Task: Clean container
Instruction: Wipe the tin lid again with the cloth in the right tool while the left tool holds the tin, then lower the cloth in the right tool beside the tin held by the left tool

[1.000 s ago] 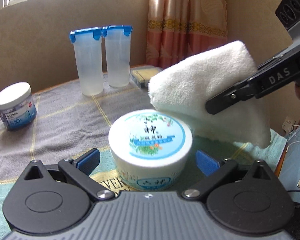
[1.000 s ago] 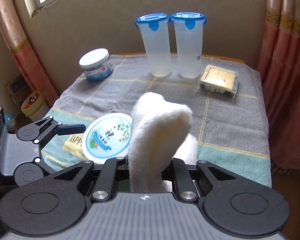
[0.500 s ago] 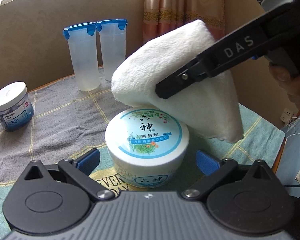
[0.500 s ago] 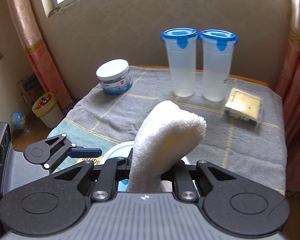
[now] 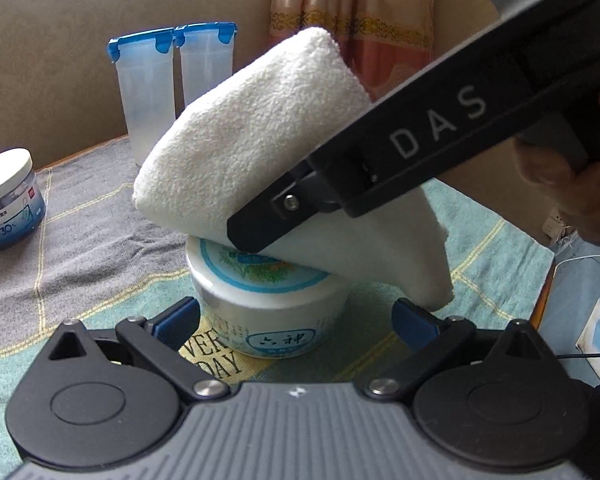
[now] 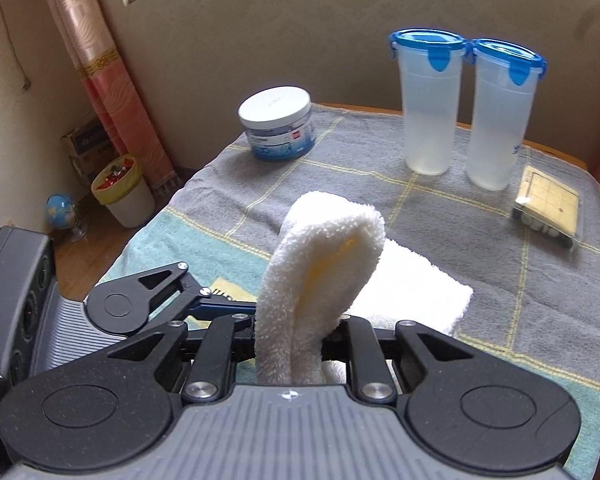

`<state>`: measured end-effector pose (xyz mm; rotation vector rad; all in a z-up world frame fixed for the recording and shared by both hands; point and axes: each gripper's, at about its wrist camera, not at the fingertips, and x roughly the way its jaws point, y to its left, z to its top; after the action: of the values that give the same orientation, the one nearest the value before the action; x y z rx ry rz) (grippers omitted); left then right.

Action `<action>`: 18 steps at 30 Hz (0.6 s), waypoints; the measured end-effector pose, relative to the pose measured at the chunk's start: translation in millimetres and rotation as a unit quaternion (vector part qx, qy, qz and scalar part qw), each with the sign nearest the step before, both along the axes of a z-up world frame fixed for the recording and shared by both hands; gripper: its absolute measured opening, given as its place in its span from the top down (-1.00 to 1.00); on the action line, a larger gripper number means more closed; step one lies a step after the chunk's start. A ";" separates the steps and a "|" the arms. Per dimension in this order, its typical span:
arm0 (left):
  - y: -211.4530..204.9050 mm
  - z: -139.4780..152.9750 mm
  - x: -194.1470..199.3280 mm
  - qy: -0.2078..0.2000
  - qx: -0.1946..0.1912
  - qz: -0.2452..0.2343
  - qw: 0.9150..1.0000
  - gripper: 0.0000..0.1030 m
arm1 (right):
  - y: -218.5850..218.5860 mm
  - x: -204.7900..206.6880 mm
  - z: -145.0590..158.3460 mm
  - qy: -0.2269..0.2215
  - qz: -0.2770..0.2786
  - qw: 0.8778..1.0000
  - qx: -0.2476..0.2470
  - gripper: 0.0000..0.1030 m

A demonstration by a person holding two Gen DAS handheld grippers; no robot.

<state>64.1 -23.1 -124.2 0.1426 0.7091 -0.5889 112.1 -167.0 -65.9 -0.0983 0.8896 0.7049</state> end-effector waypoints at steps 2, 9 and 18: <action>0.4 -2.2 -1.3 -0.001 0.009 0.002 1.000 -0.97 | 3.9 -3.2 -0.3 0.003 0.008 1.000 0.000 0.59; 7.6 -6.0 -3.0 0.007 0.012 0.013 1.000 -0.97 | 5.6 -16.0 -1.0 0.007 0.021 1.000 -0.005 0.59; 9.4 -3.2 -7.6 0.002 0.015 0.018 1.000 -0.97 | -11.0 -34.6 -0.8 0.009 0.020 1.000 -0.013 0.63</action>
<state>56.5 -13.8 -127.4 0.1568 0.7238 -0.5452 77.5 -178.0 -66.7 -0.1336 0.9174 0.7319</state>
